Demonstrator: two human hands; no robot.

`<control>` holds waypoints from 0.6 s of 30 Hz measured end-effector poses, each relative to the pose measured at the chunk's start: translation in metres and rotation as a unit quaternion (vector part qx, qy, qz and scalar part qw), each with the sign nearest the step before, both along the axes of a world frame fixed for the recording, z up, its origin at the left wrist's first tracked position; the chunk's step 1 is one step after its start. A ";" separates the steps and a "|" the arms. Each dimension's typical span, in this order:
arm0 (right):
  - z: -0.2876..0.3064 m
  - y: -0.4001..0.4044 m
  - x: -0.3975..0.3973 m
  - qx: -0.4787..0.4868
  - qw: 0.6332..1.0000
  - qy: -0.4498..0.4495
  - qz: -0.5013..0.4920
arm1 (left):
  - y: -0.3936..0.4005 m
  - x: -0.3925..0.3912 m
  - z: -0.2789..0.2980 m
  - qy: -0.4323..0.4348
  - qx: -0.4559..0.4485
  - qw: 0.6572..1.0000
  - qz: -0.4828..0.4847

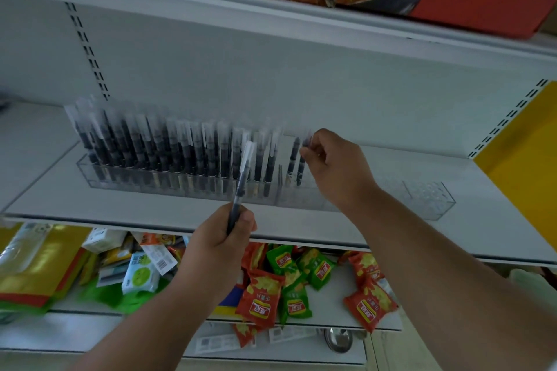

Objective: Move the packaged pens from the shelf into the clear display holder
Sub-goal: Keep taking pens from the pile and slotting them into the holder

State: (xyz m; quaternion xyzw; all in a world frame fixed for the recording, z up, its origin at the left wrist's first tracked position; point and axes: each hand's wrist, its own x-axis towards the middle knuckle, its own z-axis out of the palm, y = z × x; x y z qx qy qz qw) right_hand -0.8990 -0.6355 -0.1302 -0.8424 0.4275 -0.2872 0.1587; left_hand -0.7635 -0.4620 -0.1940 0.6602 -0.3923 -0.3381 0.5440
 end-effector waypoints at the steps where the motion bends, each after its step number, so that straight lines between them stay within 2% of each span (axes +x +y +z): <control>1: -0.003 0.000 0.001 0.008 1.000 -0.006 -0.007 | 0.000 0.000 0.000 -0.004 -0.001 1.000 -0.001; 7: 0.003 0.001 0.000 0.026 0.998 0.004 -0.048 | -0.003 0.000 0.003 -0.022 0.005 1.000 -0.001; 10: 0.011 0.014 -0.010 0.037 0.995 -0.056 -0.074 | -0.007 -0.002 0.007 -0.023 0.004 1.000 -0.014; 12: 0.019 0.027 -0.011 0.046 0.996 -0.071 -0.038 | -0.012 -0.007 0.011 -0.023 0.008 1.000 -0.014; 14: 0.025 0.037 -0.007 0.117 0.989 -0.084 0.034 | -0.019 -0.014 0.013 -0.053 0.005 0.998 -0.028; 18: 0.024 0.039 -0.006 0.241 0.950 -0.174 0.097 | -0.031 -0.032 0.022 -0.099 0.013 0.991 -0.086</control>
